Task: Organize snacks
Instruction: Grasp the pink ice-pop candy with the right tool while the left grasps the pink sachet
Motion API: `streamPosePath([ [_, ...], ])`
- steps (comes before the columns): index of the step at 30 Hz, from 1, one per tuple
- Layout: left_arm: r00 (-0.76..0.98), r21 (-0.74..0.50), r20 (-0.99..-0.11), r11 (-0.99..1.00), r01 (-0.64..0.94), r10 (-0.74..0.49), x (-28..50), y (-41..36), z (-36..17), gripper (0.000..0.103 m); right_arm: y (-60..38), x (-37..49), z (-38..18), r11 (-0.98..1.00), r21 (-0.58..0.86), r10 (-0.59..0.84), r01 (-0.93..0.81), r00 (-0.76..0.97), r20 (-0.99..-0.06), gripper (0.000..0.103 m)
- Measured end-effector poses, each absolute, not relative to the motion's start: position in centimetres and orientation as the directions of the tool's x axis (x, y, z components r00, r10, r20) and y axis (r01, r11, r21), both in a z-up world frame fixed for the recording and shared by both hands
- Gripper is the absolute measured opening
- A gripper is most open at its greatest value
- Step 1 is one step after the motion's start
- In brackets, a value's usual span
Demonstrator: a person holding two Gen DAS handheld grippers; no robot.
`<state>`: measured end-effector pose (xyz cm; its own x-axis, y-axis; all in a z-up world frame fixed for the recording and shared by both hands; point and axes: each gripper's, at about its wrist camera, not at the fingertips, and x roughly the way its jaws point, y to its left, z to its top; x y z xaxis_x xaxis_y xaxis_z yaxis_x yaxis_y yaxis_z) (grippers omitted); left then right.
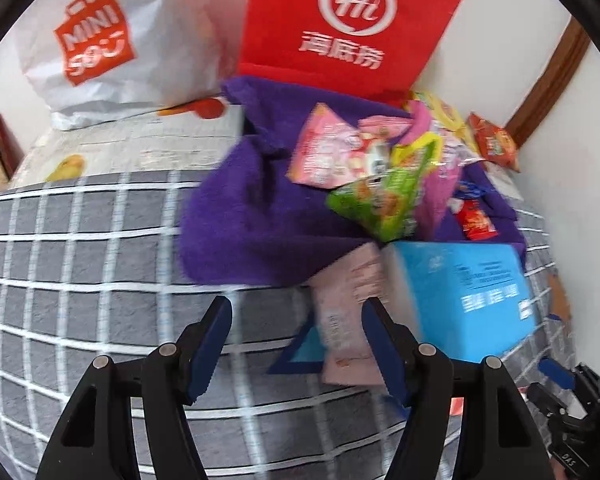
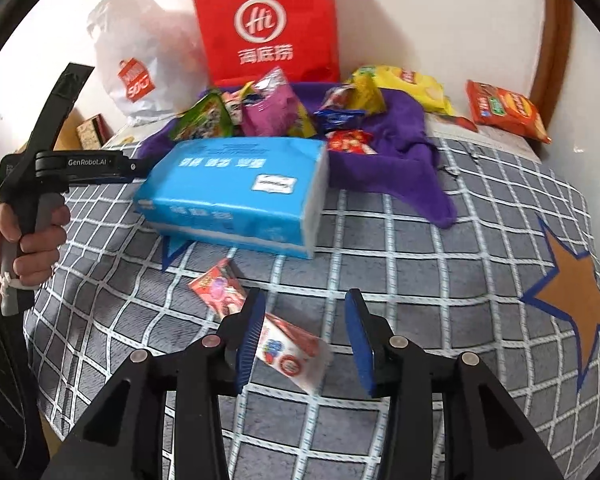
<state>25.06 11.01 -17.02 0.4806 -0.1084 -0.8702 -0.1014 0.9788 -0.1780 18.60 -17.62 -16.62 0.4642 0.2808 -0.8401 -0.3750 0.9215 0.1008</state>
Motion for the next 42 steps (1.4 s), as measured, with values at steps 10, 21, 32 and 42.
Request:
streamPosePath([
  [10,0.494,-0.27,-0.845,0.961,-0.062,-0.206,23.8,12.3,-16.8,0.063,-15.4,19.2,-18.3,0.886,0.132,0.331,-0.445,0.405,-0.852,0.043],
  [21,0.447,-0.429,-0.809,0.903,-0.006,-0.382,25.4,10.8,-18.8,0.045,-14.6,19.0,-19.7,0.862,0.139,0.347,-0.487,0.367,-0.863,0.048],
  [32,0.455,-0.368,-0.829,0.93,-0.005,-0.326,24.5,10.6,-18.5,0.032,-13.8,18.7,-20.4,0.854,0.102,0.329,-0.51,0.376,-0.866,0.031],
  [42,0.45,-0.136,-0.885,0.991,-0.01,-0.117,23.7,9.8,-18.3,0.038,-14.0,18.7,-20.5,0.864,0.095,0.321,-0.494,0.397,-0.86,0.031],
])
